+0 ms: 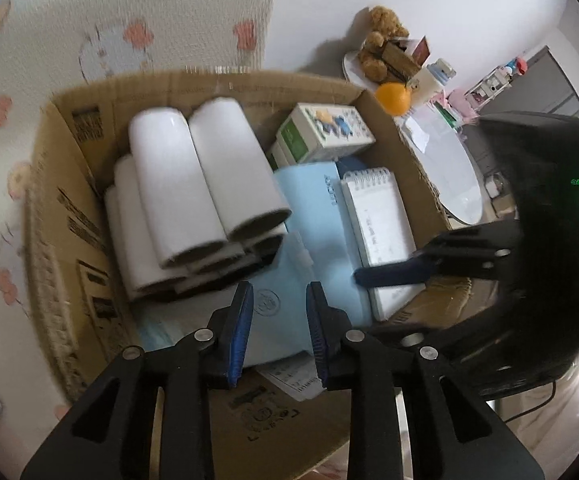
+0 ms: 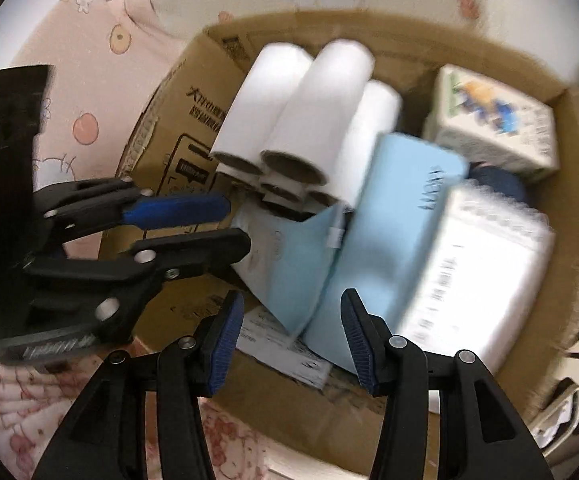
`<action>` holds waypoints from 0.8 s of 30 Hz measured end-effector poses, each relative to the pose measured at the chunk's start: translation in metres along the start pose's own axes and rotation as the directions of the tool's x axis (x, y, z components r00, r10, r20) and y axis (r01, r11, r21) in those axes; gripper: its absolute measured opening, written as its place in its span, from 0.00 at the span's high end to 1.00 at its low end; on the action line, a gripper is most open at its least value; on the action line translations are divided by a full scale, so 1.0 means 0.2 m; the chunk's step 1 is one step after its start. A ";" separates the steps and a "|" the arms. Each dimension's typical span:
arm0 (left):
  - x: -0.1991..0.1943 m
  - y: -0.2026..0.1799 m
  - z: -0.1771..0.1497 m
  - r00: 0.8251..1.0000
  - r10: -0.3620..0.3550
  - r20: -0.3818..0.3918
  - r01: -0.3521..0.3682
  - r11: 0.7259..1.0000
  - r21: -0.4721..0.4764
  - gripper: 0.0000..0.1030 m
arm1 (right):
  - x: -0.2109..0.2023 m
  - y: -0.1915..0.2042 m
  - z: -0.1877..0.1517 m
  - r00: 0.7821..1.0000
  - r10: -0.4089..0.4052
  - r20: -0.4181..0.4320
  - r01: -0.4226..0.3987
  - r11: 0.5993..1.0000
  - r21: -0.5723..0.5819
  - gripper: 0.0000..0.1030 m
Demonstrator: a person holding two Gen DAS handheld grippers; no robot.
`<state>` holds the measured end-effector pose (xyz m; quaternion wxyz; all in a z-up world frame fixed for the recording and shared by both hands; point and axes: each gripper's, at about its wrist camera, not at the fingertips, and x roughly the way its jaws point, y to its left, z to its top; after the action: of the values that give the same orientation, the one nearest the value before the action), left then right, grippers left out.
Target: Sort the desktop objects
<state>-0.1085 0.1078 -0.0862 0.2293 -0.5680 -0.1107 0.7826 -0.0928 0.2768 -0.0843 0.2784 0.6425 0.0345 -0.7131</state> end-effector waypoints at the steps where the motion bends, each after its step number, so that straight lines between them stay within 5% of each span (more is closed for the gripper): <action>1: 0.01 0.01 0.00 1.000 -0.008 -0.010 0.007 1.000 -0.011 0.73 | -0.03 -0.01 -0.01 1.000 -0.019 0.002 0.019 1.000 -0.006 0.54; 4: 0.06 -0.01 -0.01 0.999 0.006 -0.042 -0.006 1.000 -0.006 0.92 | -0.09 -0.02 -0.03 0.996 -0.089 0.012 0.089 0.996 -0.026 0.54; 12: 0.28 -0.11 0.02 0.979 0.096 -0.177 -0.085 0.994 0.073 0.92 | -0.14 0.01 -0.02 0.988 -0.152 0.041 0.151 0.988 0.010 0.54; 18: 0.44 -0.06 0.04 0.930 0.178 -0.321 -0.185 0.983 0.010 0.97 | -0.09 -0.02 0.03 0.990 -0.137 0.039 0.134 0.989 0.070 0.54; 24: 0.56 -0.10 0.04 0.864 0.298 -0.406 -0.291 0.953 0.080 0.98 | -0.10 -0.07 0.05 0.993 -0.097 0.067 0.088 0.989 0.121 0.54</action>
<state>-0.1392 0.1796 -0.1685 0.1298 -0.7290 0.0346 0.6712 -0.1073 0.2925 -0.0675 0.2077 0.6292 0.0122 -0.7489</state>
